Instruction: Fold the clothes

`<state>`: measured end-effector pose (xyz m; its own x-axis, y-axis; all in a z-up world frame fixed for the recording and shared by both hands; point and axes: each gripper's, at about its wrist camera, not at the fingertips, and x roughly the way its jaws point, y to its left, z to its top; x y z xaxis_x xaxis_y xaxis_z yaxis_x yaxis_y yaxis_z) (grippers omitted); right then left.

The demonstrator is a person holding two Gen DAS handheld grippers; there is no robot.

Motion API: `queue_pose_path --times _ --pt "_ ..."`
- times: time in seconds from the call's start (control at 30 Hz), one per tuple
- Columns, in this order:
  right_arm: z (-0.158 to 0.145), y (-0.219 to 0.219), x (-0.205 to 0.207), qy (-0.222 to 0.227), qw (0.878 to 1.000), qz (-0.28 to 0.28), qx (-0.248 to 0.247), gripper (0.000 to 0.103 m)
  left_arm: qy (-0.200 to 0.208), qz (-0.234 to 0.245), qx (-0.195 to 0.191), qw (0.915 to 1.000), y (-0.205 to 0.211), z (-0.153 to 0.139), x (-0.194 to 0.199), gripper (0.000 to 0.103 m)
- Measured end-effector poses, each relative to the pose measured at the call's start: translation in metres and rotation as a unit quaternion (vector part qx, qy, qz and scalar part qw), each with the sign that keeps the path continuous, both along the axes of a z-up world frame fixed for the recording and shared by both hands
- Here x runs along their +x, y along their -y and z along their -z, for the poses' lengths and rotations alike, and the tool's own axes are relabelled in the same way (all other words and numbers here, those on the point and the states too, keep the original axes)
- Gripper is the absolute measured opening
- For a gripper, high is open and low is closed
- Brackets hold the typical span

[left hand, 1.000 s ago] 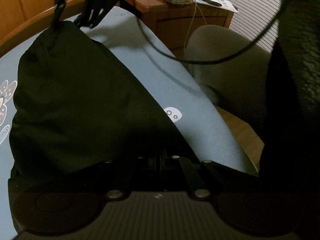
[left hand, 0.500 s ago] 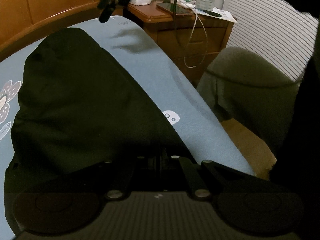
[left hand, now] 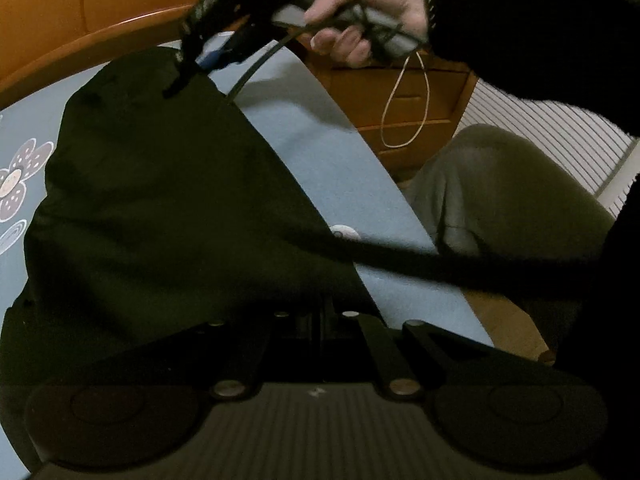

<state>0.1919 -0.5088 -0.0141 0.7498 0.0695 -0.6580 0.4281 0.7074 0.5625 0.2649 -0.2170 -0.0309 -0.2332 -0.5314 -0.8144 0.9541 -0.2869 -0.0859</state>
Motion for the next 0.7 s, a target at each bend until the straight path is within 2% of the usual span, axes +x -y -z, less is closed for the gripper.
queue_pose_path --times 0.1,0.2,0.33,0.37,0.43,0.53,0.57,0.7 --pt "0.000 -0.001 -0.001 -0.001 1.000 -0.003 -0.014 0.005 0.001 0.022 -0.009 0.9997 0.001 -0.011 -0.002 0.001" --pt "-0.009 0.001 -0.007 -0.008 0.999 -0.012 -0.030 0.005 -0.001 0.031 0.004 0.9995 0.006 -0.004 -0.002 0.001" --pt "-0.005 -0.003 -0.007 -0.051 0.997 -0.020 -0.060 0.010 -0.005 0.040 0.026 0.9988 0.015 0.008 -0.001 0.001" --pt "-0.001 -0.005 -0.005 -0.062 0.996 -0.020 -0.066 0.015 -0.009 0.034 0.033 0.9988 0.016 0.013 0.000 0.001" --pt "0.004 -0.009 -0.003 -0.077 0.994 -0.020 -0.077 0.019 -0.024 0.015 0.039 0.9988 0.016 0.019 0.005 0.003" --pt "-0.010 -0.015 -0.007 -0.067 0.993 -0.017 -0.096 0.028 -0.041 -0.007 0.032 0.9986 0.010 0.015 0.011 0.004" --pt "-0.017 -0.016 -0.010 -0.064 0.993 -0.014 -0.102 0.036 -0.044 -0.012 0.027 0.9986 0.007 0.012 0.013 0.005" --pt "-0.054 -0.024 -0.024 -0.032 0.989 -0.011 -0.141 0.037 -0.053 -0.050 0.008 0.9973 -0.015 0.001 0.023 0.012"
